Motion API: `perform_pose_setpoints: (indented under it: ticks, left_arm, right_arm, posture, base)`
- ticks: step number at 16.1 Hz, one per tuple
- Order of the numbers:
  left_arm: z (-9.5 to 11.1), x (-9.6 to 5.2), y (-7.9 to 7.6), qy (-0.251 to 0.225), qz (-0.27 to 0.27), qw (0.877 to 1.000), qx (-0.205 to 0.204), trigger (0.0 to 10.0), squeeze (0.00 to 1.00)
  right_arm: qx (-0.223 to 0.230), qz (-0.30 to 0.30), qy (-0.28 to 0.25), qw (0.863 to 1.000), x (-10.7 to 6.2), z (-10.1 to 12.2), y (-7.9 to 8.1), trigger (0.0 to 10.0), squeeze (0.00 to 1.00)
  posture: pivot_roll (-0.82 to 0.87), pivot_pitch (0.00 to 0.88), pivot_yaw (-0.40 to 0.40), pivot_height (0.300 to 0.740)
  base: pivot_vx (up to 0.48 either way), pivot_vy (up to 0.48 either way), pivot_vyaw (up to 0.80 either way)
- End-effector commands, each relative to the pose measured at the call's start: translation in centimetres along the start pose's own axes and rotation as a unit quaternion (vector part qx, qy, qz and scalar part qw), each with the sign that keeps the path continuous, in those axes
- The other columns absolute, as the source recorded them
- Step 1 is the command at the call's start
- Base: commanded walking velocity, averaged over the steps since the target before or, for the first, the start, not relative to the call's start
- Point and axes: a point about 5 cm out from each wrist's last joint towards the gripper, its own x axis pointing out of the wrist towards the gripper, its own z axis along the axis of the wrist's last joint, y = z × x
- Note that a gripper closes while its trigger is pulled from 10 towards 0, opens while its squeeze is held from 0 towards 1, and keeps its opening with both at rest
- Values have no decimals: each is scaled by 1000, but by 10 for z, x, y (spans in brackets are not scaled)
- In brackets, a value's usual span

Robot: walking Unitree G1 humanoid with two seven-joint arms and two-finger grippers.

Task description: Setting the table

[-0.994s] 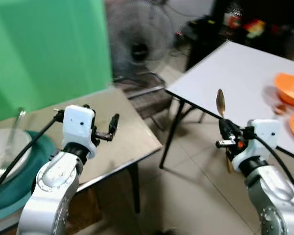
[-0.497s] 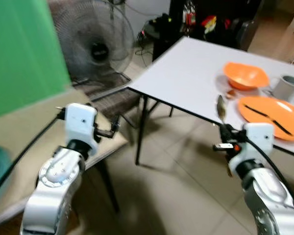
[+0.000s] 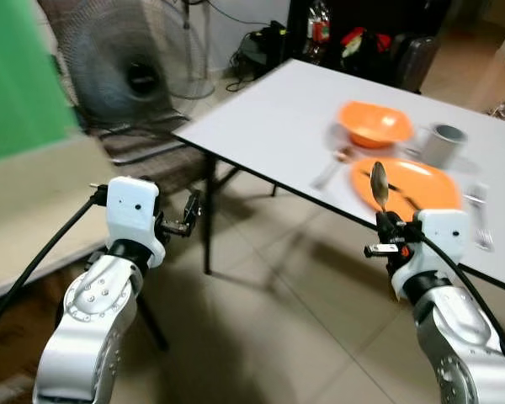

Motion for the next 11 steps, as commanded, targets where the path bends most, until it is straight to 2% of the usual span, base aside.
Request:
perform_pose_setpoints:
  ticks: [1,6,7,8,11]
  left_arm:
    - [3,1,-5,-5,-11,1000,6,10000,0]
    - [2,4,-7,-3,-20,1000,8,10000,0]
    - [1,5,-6,0,-15,1000,-7,10000,0]
    - [1,6,-6,1,-12,1000,-6,10000,0]
    - [0,7,-5,6,-17,1000,5,10000,0]
  right_arm:
    - [0,-15,-5,1000,-1,3,-7,10000,0]
    - [2,-26,-5,1000,-3,3,-8,10000,0]
    - [3,-27,-6,1000,-2,4,-8,10000,0]
    - [2,-30,-1,1000,-1,4,-8,10000,0]
    - [0,-31,8,999,1,3,-9,10000,0]
  posture:
    - [-72,29,0,740]
    - [-80,27,12,740]
    - [-82,26,13,740]
    - [-80,26,12,740]
    - [-79,24,11,740]
  base:
    - [0,-480,0]
    - [0,-480,0]
    - [0,0,0]
    - [0,0,0]
    - [0,0,-738]
